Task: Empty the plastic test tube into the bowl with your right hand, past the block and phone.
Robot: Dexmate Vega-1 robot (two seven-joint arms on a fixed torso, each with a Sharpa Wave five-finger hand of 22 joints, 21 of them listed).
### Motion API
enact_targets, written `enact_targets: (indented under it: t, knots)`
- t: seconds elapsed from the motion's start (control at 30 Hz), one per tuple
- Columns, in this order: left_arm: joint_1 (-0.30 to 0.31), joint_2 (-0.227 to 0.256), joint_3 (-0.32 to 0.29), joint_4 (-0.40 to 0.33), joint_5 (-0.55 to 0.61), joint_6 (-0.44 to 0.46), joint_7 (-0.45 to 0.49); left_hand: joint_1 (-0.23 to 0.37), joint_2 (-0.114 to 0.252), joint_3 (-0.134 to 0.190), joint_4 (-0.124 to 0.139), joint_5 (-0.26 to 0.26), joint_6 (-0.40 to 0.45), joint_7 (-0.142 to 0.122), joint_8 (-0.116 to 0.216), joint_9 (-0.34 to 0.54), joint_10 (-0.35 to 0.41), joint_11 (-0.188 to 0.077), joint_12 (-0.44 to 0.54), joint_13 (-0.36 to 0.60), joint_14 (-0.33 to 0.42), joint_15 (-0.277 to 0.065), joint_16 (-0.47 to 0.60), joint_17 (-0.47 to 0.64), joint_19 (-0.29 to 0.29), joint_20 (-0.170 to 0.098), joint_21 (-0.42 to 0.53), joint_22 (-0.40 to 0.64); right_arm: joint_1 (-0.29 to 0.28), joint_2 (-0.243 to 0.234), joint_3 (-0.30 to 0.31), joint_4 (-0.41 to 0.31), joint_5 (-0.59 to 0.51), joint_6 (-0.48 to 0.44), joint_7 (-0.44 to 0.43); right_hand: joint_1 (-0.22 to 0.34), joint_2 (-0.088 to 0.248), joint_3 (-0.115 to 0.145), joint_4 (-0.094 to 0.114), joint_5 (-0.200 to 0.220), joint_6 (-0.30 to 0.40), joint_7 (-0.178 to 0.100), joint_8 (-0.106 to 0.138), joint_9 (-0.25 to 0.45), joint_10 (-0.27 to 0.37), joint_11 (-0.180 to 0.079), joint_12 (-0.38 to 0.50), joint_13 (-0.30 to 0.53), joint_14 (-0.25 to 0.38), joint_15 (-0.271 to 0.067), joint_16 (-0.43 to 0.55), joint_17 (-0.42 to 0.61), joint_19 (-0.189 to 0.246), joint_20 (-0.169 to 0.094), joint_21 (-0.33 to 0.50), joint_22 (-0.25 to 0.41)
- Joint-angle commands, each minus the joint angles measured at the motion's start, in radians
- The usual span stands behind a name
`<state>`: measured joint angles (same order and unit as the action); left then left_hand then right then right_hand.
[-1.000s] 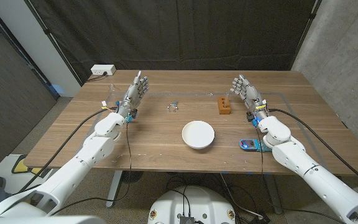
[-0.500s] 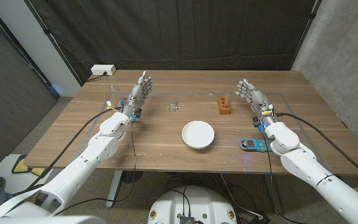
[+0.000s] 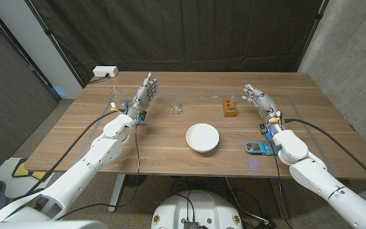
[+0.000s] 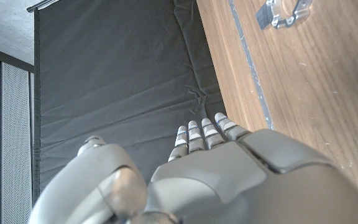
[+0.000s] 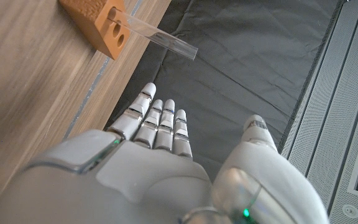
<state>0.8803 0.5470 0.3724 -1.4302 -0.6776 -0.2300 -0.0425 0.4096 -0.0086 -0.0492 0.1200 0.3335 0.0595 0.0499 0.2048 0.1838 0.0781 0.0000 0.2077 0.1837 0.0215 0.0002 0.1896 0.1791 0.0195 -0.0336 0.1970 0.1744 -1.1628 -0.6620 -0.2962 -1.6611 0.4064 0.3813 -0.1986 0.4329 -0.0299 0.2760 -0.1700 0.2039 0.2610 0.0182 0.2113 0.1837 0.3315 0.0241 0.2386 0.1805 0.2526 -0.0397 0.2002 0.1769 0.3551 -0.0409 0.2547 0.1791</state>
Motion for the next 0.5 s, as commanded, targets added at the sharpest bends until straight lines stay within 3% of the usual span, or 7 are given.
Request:
enact_targets:
  t: [0.03,0.5]
  knots:
    - [-0.001,0.008,0.005,-0.016,0.003,0.016,0.004,0.002,0.007,-0.001,0.000,0.008,0.009,0.000,0.007,0.003,0.012,-0.001,0.009,0.005,0.014,0.000,0.006,0.003,0.005,-0.035,0.006,0.005,-0.048,-0.005,0.010,-0.047,-0.129,-0.040,-0.112,0.045,-0.020,0.004,-0.011,0.018,0.012,-0.010,0.005,0.006,0.016,-0.008,0.004,0.003,0.005,-0.005,-0.008,0.001,0.012,-0.062,-0.009,0.001]
    - [0.006,0.002,0.003,-0.008,-0.008,0.006,-0.006,0.003,0.011,-0.004,0.000,0.007,0.017,-0.002,0.007,0.003,0.017,-0.005,0.009,0.006,0.017,-0.003,0.005,0.003,-0.003,-0.027,0.003,0.006,-0.050,0.013,-0.004,-0.078,-0.230,-0.162,-0.227,0.107,-0.054,0.003,-0.014,0.041,0.021,-0.012,0.007,0.008,0.028,-0.012,0.002,0.003,-0.001,-0.005,-0.014,0.001,0.005,-0.060,-0.023,0.001]
